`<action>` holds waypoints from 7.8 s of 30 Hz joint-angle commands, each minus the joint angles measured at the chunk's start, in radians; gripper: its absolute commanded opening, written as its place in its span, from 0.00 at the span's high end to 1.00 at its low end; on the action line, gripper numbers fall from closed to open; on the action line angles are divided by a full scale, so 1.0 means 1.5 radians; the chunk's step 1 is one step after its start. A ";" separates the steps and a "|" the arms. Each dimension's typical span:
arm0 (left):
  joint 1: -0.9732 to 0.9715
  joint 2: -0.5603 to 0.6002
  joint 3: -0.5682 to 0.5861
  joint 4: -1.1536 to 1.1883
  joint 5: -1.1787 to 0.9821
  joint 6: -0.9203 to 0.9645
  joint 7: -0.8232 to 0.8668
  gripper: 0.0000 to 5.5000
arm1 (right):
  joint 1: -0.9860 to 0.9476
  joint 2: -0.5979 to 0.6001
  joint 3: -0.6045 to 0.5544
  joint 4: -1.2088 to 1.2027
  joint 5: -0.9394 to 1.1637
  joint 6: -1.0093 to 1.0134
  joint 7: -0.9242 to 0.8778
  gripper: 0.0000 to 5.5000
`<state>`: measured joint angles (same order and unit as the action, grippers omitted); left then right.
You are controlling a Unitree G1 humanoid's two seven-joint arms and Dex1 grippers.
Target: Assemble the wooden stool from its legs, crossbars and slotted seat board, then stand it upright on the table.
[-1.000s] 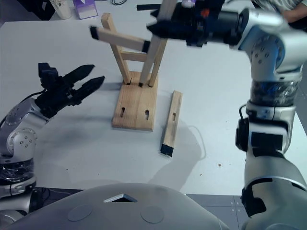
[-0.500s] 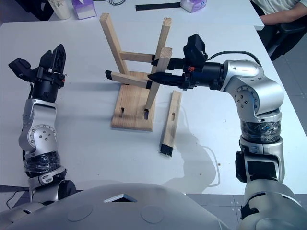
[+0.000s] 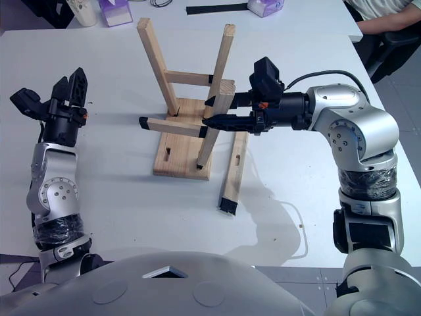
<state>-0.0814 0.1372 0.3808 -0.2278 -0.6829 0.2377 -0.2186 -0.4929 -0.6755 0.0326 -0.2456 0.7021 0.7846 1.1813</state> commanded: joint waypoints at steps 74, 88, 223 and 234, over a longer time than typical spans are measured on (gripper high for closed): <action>0.360 -0.164 -0.112 -0.235 0.021 -0.037 0.149 0.39 | 0.156 -0.140 0.366 -0.117 -0.567 -0.452 0.001 0.28; 0.362 -0.189 -0.144 -0.181 0.045 -0.118 0.152 0.39 | 0.136 -0.200 0.199 0.003 -0.500 -0.466 0.028 0.28; -0.478 0.263 -0.107 -0.053 -0.557 0.437 -0.217 0.39 | -0.221 0.011 -0.036 0.156 0.090 0.028 0.066 0.63; -0.449 0.280 -0.117 -0.056 -0.505 0.437 -0.257 0.59 | -0.226 0.012 -0.032 0.150 0.093 0.034 0.078 0.63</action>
<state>-0.7696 0.5438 0.2181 -0.2889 -1.4513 0.8819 -0.5595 -0.8344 -0.6415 -0.0088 -0.0253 0.8579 0.8297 1.3097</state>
